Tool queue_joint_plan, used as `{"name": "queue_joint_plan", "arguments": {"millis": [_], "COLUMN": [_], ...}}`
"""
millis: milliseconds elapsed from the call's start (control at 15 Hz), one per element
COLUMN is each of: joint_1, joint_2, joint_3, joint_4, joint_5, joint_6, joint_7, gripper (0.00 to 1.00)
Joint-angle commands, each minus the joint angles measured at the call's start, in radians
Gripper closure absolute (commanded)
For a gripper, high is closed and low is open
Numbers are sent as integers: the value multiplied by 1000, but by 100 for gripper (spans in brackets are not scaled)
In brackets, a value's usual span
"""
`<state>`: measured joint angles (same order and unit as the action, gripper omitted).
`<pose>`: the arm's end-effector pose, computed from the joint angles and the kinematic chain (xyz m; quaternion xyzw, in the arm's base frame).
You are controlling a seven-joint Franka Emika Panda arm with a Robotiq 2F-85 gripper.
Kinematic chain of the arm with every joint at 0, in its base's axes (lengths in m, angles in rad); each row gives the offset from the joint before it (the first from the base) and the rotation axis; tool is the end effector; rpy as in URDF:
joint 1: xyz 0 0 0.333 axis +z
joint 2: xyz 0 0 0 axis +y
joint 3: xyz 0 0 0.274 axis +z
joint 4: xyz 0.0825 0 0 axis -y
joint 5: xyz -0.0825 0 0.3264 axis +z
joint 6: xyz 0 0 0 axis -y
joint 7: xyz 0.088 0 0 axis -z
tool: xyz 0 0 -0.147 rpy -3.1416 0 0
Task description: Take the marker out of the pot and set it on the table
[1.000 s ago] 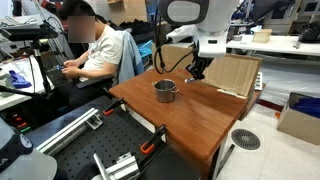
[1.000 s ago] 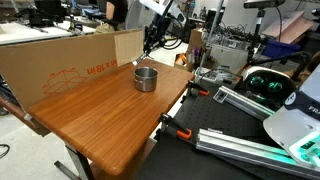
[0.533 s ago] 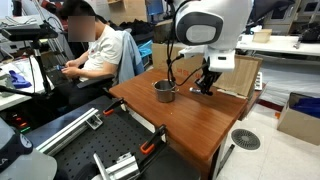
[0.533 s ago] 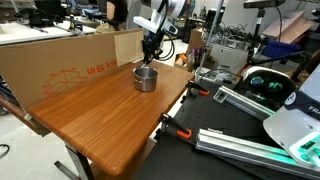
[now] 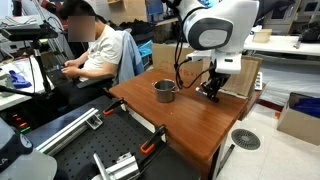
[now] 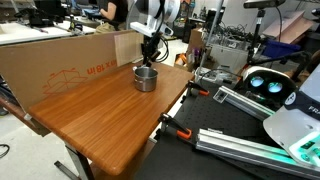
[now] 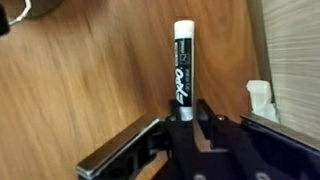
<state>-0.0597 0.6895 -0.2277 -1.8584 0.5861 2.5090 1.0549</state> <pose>0.5551 -0.1554 0.1269 -0.6305 0.7699 0.0350 0.0920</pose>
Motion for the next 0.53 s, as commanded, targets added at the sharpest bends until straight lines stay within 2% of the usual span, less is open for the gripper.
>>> {"name": "queue_joint_plan", "arguments": {"millis": [0, 333, 467], "joint_1": [-25, -33, -44], "joint_2": [14, -5, -26], "joint_3": [17, 31, 43], "joint_4": [37, 28, 15], "joint_5": [-41, -31, -20], "joint_6": [-33, -26, -34], "joint_7": [23, 4, -13], "gripper": [43, 5, 0]}}
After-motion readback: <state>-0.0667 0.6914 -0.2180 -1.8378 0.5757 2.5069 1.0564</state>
